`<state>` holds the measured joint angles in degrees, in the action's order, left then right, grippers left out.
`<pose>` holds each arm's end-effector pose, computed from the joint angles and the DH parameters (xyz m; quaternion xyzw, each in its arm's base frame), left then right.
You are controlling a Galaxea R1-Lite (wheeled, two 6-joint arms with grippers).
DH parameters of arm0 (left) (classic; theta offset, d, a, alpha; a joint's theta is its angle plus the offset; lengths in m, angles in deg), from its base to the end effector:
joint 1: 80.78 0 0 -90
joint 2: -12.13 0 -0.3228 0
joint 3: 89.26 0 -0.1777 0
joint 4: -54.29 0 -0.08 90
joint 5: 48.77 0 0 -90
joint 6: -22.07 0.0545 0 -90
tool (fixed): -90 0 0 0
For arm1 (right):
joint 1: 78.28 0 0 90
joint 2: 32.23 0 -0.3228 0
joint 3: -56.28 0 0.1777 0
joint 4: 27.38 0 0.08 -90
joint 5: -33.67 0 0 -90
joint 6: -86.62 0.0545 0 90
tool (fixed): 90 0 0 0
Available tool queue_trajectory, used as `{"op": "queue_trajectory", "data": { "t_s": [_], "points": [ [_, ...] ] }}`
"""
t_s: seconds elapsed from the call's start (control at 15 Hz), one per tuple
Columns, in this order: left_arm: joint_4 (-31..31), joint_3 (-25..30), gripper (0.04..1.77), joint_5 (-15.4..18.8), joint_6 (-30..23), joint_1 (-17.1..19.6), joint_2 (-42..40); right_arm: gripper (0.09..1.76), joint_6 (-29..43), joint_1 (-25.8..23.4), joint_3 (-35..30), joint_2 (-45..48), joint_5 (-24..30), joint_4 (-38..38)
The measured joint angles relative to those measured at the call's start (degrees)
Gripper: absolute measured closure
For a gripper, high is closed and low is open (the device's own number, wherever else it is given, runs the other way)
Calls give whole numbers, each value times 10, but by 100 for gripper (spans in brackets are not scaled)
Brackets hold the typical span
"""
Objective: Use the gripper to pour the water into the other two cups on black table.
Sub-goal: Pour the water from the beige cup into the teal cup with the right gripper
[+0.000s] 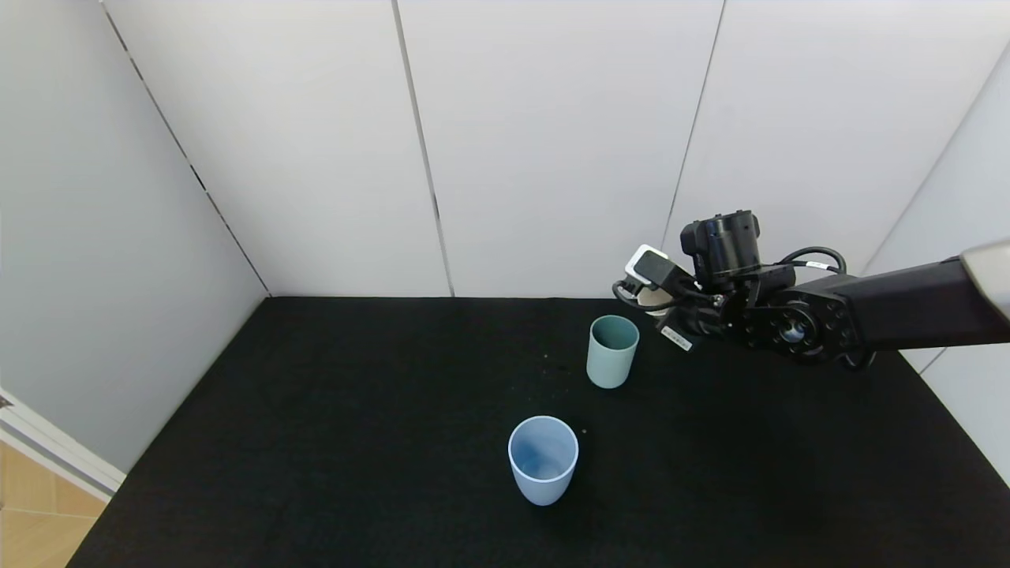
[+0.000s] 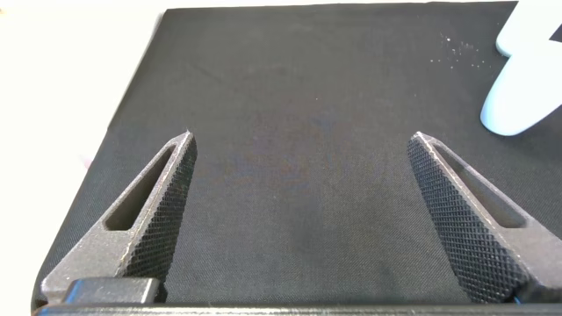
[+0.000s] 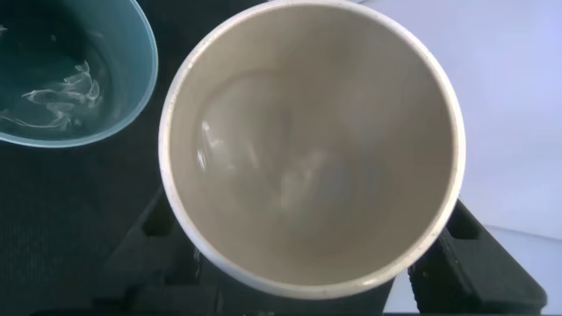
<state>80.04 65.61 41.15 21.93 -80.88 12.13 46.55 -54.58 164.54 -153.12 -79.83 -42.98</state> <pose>-0.0274 0.0001 0.0740 -0.0012 0.0054 -0.0002 1.0000 0.4241 0.1624 0.1767 -0.4240 0.2094 0.0782 0.8777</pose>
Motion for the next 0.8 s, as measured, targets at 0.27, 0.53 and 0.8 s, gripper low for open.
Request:
{"op": "queue_trajectory", "data": {
  "t_s": [0.27, 0.53, 0.8],
  "points": [
    [0, 0, 9, 0, 0, 0, 0, 57, -25, -4, 9, -3, -1, 0],
    [0, 0, 9, 0, 0, 0, 0, 57, -45, -5, 23, -9, -2, 1],
    [0, 0, 9, 0, 0, 0, 0, 57, -71, -2, 27, -18, -26, 4]
  ]
}}
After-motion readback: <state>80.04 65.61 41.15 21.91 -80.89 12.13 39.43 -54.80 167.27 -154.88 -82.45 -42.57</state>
